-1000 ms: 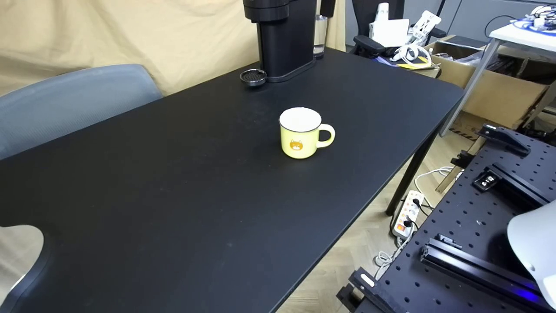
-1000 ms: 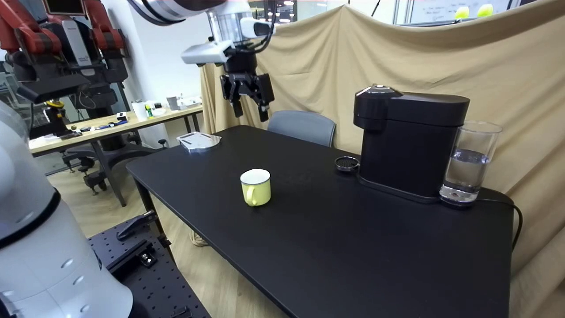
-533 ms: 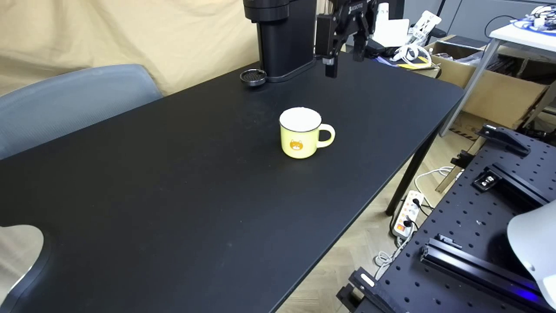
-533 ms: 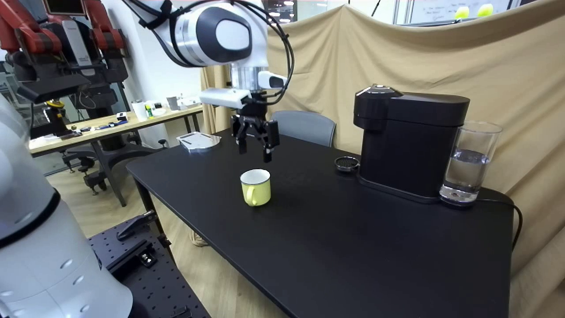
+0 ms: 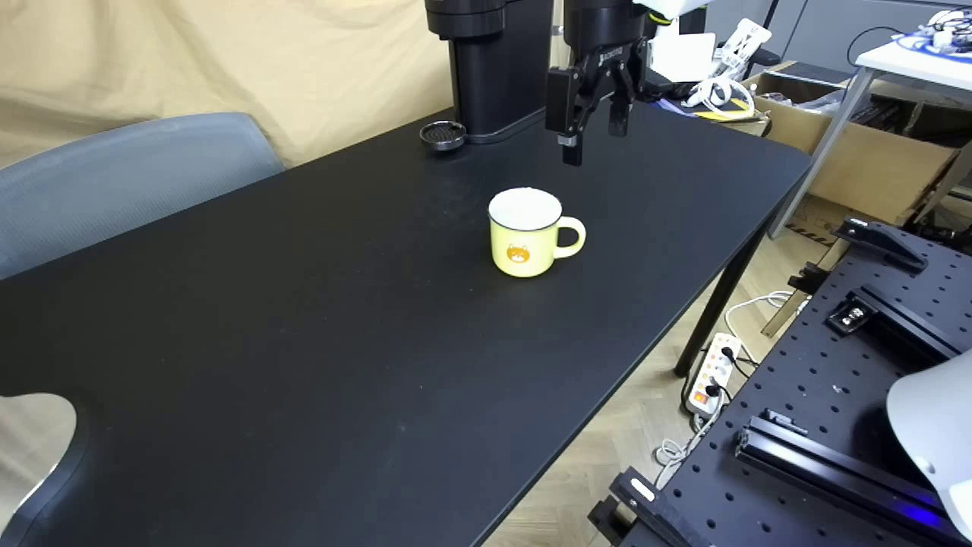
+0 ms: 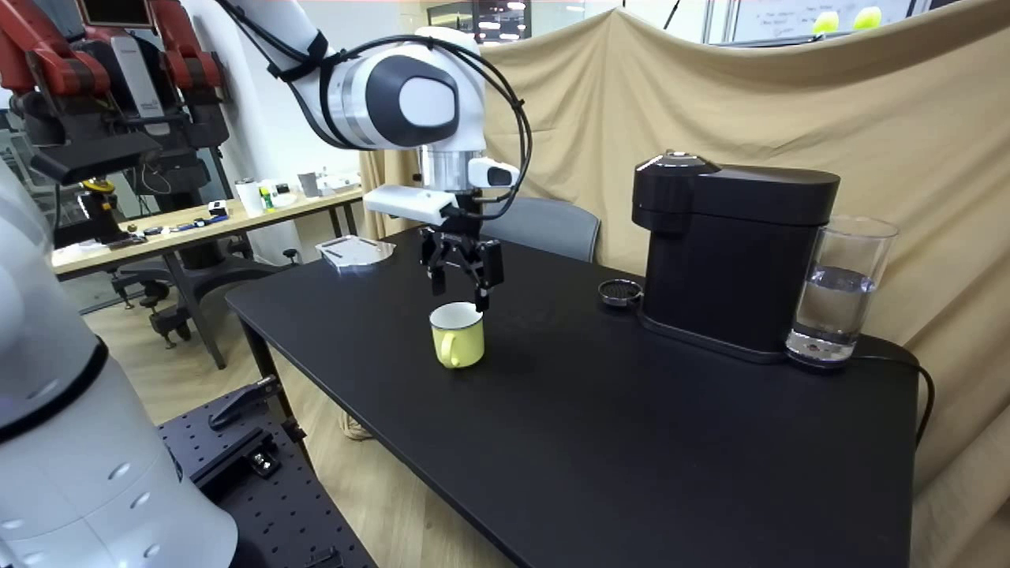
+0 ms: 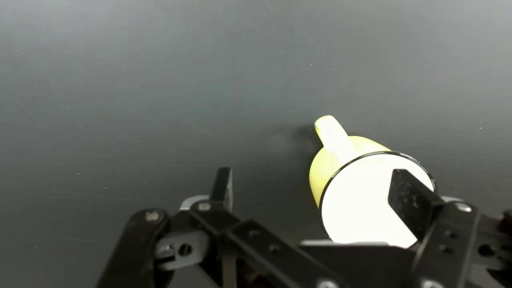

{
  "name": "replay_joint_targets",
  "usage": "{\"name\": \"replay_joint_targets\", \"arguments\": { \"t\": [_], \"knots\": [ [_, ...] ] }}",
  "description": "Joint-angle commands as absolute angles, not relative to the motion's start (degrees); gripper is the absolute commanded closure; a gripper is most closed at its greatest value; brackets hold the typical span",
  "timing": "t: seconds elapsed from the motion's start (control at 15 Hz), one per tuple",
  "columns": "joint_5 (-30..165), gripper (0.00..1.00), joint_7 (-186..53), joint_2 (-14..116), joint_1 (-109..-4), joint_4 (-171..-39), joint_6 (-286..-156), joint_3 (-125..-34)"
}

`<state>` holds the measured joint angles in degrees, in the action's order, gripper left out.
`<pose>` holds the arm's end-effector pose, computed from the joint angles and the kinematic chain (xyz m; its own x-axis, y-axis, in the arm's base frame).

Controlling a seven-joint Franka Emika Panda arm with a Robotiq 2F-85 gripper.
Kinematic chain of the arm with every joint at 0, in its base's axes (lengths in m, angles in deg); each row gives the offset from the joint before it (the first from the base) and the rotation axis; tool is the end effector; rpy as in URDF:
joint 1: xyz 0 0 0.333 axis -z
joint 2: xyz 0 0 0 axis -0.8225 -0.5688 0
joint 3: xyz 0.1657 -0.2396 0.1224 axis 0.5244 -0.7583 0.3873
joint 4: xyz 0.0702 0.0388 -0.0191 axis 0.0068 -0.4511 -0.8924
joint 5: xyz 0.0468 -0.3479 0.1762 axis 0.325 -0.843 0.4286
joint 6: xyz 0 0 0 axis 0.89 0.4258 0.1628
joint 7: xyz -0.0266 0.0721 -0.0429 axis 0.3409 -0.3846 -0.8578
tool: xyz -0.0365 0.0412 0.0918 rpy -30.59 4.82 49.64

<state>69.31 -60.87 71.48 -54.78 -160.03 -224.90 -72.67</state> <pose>0.4346 0.0166 0.2832 0.9940 0.0779 -0.0763 0.0794 -0.9967 0.0161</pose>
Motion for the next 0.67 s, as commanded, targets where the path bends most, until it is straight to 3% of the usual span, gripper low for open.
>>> {"name": "replay_joint_targets", "arguments": {
  "t": [0.0, 0.6],
  "knots": [
    [68.69, 0.0, -61.1, 68.59, -55.51, -159.24, -227.56, -73.15],
    [75.07, 0.0, -59.26, 57.21, -55.73, -156.47, -240.92, -72.4]
  ]
}}
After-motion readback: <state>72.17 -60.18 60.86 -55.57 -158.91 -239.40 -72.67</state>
